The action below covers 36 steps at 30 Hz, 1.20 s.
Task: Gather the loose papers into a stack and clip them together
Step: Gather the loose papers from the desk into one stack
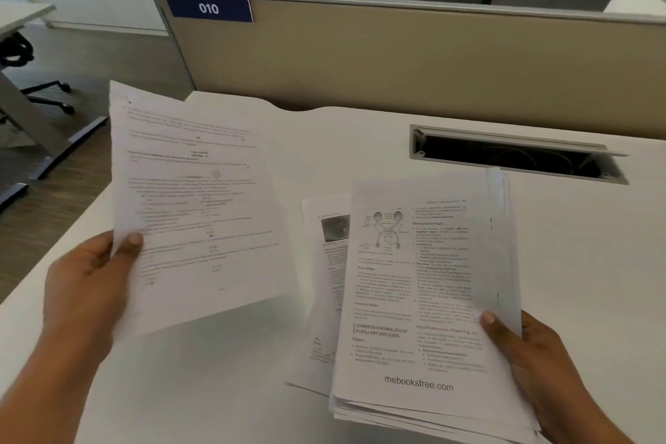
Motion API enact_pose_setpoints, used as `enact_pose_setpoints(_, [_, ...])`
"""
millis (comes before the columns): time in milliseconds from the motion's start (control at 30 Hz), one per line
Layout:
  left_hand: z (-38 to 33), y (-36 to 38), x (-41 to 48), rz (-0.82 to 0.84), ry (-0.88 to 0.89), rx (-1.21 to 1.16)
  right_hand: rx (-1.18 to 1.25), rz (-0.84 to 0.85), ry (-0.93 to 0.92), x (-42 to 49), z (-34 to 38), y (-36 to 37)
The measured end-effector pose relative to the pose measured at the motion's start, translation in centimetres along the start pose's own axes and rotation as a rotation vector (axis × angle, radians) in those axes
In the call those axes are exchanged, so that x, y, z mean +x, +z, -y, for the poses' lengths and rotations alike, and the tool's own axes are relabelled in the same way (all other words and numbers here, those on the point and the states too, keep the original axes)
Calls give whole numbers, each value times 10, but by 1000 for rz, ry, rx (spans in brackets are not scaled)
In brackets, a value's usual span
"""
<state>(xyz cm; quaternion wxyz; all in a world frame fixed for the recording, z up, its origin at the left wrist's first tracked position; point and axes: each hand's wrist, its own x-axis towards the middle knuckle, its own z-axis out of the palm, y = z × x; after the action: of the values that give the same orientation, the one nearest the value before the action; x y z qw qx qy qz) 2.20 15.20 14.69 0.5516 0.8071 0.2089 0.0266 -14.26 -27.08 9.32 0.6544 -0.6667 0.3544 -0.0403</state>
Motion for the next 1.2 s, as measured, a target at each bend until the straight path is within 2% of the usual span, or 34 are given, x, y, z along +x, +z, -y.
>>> enact_pose_setpoints(100, [-23, 14, -25, 50, 37, -148, 33, 8, 8, 0, 2, 3])
enact_pose_setpoints(233, [-39, 47, -51, 290, 22, -219, 58, 24, 27, -2, 6, 7])
enact_pose_setpoints(367, [-41, 87, -78, 438, -16, -300, 95, 37, 65, -4, 11, 11])
enact_pose_setpoints(633, [-42, 134, -112, 568, -1, -128, 66, 100, 67, -16, 30, 15])
enact_pose_setpoints(833, [-45, 143, -113, 531, 23, 3, 98, 86, 47, -19, 36, 10])
enact_pose_setpoints(900, [-46, 143, -109, 610, -94, -28, 114, 108, 37, -20, 36, 10])
enact_pose_setpoints(1000, [-44, 143, -103, 859, -451, -254, 103, 128, 37, -24, 36, 11])
enact_pose_setpoints(1033, [-42, 143, -104, 914, -494, -290, 96, 133, 36, -24, 36, 11])
enact_pose_setpoints(1200, [-30, 150, -107, 867, -301, -225, -20, 126, -33, -27, 37, 10])
